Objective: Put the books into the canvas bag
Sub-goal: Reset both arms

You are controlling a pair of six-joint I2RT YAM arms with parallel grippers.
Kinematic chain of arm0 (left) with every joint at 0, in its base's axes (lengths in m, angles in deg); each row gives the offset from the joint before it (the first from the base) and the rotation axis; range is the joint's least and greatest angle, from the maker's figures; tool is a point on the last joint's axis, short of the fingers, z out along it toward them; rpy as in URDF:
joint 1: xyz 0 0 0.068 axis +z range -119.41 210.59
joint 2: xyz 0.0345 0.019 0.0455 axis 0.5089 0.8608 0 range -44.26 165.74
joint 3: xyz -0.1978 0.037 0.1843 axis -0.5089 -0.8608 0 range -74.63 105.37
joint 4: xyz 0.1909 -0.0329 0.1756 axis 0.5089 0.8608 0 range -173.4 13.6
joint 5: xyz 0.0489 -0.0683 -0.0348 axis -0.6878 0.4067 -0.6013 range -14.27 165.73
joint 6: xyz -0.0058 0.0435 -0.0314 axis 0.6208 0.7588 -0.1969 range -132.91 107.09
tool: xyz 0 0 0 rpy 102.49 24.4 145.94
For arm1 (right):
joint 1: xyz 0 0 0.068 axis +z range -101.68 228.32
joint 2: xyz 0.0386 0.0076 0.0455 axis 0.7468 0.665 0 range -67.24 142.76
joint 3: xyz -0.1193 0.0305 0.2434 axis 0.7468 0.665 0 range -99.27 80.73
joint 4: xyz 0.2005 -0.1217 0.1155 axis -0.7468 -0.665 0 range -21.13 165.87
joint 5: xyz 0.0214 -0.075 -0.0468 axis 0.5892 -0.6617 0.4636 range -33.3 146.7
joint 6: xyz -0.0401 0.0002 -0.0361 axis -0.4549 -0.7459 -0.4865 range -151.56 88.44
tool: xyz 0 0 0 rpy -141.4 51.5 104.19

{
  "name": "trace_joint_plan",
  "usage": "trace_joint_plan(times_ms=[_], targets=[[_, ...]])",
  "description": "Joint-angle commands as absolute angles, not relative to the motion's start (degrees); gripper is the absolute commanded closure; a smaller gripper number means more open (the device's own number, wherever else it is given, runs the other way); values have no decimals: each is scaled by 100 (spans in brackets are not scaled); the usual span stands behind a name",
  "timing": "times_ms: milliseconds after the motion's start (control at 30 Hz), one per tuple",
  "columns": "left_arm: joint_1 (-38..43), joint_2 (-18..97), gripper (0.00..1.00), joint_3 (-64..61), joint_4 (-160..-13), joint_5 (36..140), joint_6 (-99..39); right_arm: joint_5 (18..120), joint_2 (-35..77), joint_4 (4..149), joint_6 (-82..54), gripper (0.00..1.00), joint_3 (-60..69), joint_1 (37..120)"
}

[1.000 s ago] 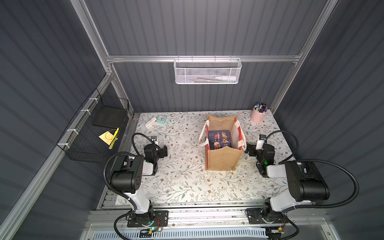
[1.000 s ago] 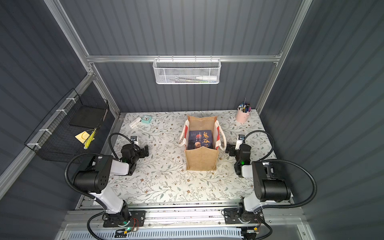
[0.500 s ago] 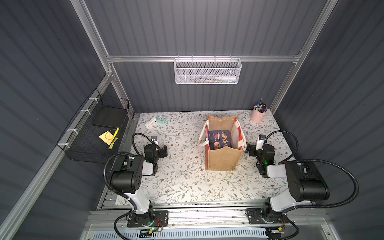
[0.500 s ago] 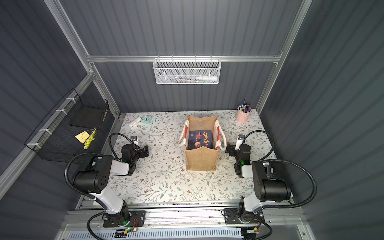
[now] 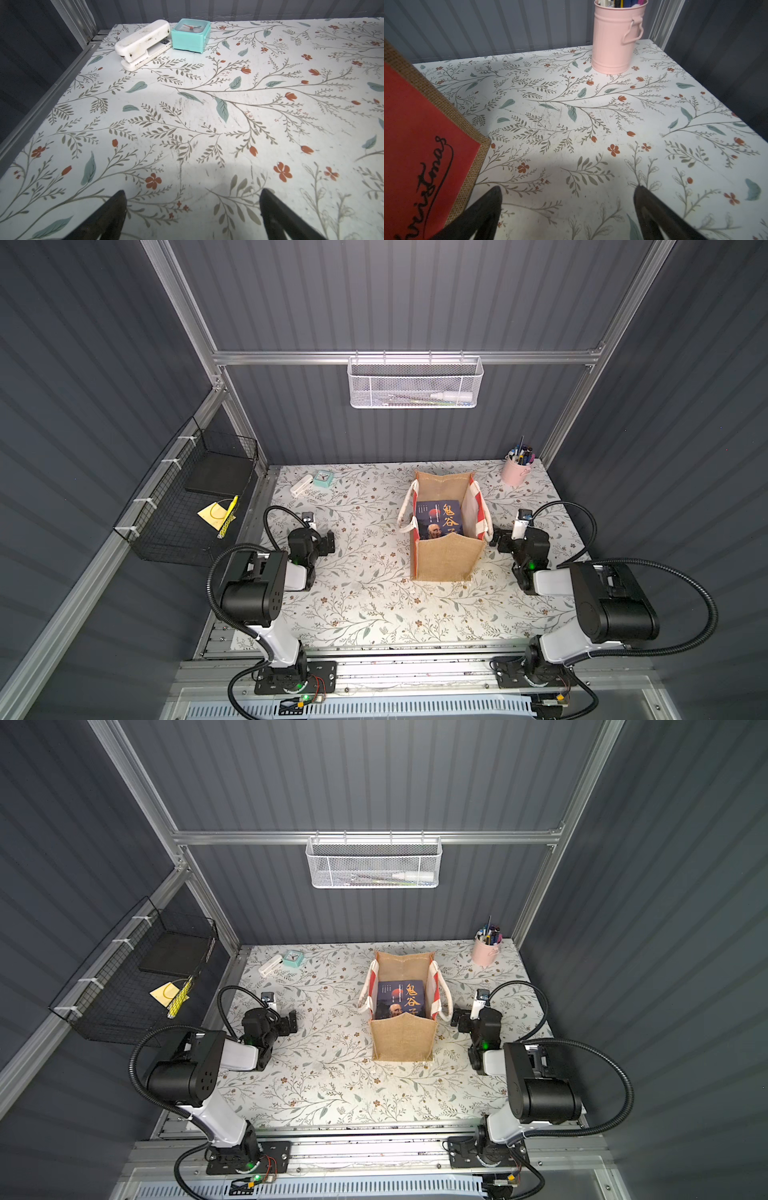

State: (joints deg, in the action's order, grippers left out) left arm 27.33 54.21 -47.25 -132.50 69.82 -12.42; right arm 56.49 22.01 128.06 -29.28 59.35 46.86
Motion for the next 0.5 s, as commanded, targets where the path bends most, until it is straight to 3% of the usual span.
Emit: trace_joint_plan(times_ms=[0,467], targets=[[2769,5374,0,-4681,-13306,7021,-1139,5610,2146,12813,-3006,1,5857,4700],[2769,5368,1,-4683,-13306,7021,-1141,5661,2161,12727,-3227,1,5805,4842]])
